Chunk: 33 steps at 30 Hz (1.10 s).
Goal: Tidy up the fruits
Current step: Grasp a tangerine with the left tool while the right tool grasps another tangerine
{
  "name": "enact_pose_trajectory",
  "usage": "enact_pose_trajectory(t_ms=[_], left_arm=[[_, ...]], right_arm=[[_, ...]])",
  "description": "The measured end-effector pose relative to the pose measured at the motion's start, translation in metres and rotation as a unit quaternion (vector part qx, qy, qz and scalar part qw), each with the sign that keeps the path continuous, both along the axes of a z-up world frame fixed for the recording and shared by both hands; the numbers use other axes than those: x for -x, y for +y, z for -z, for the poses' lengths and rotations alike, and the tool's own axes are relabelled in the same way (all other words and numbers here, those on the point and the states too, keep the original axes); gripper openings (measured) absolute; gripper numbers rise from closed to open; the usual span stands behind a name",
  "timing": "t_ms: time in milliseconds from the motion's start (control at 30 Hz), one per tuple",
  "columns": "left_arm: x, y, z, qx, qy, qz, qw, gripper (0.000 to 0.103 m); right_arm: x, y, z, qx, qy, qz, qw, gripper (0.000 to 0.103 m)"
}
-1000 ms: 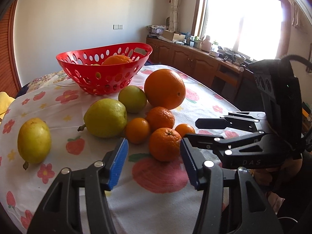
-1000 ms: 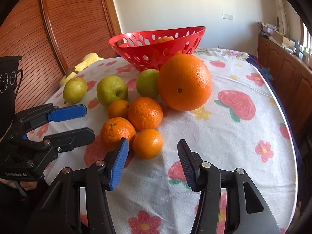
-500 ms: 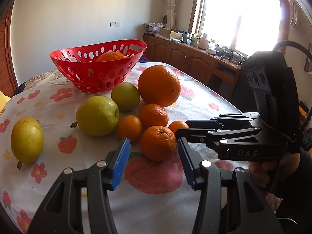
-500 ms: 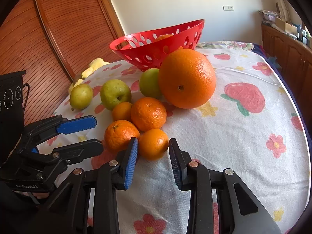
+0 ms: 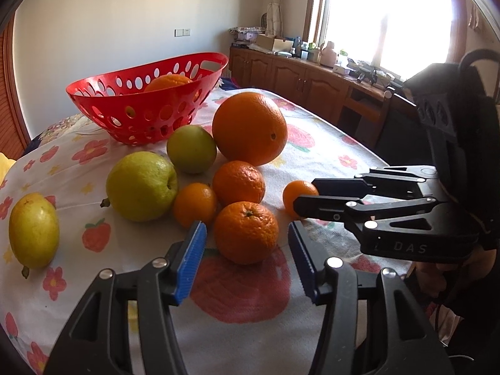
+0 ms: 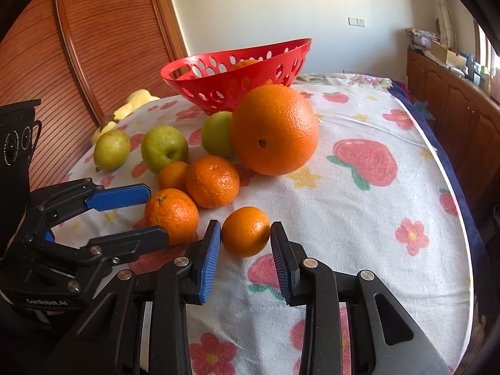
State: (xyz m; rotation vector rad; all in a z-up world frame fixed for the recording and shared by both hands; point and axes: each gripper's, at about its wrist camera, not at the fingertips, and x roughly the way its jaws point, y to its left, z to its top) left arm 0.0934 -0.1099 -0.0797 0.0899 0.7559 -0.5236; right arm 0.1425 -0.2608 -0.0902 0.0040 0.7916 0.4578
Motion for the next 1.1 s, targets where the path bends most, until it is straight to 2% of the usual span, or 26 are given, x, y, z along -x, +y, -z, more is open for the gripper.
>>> enact_pose_trajectory(t_ms=[133, 400, 433, 500, 667, 767, 1100], left_arm=[[-0.006, -0.003, 0.005, -0.005, 0.016, -0.001, 0.9999, 0.057], [-0.009, -0.004, 0.006, -0.005, 0.019, -0.002, 0.9998, 0.056], [-0.009, -0.004, 0.006, -0.004, 0.02, -0.002, 0.9998, 0.055], [-0.01, -0.003, 0.007, 0.0, 0.024, 0.0, 0.9997, 0.046], [-0.005, 0.0, 0.005, -0.001, 0.017, -0.001, 0.9999, 0.044], [0.0, 0.006, 0.0, 0.011, 0.013, -0.001, 0.9999, 0.044], [0.007, 0.025, -0.03, 0.034, -0.013, -0.006, 0.9993, 0.044]], right_arm=[[-0.001, 0.002, 0.002, 0.003, 0.002, 0.001, 1.0, 0.036], [-0.004, 0.002, 0.004, 0.004, 0.005, 0.004, 1.0, 0.039], [-0.004, 0.002, 0.004, 0.003, 0.005, 0.005, 1.0, 0.039], [-0.005, 0.002, 0.004, 0.001, 0.006, 0.006, 1.0, 0.039], [-0.007, 0.005, 0.006, 0.004, 0.009, -0.002, 1.0, 0.039], [-0.007, 0.007, 0.007, 0.005, 0.006, -0.006, 1.0, 0.034], [-0.003, 0.008, -0.002, 0.007, -0.008, -0.006, 1.0, 0.034]])
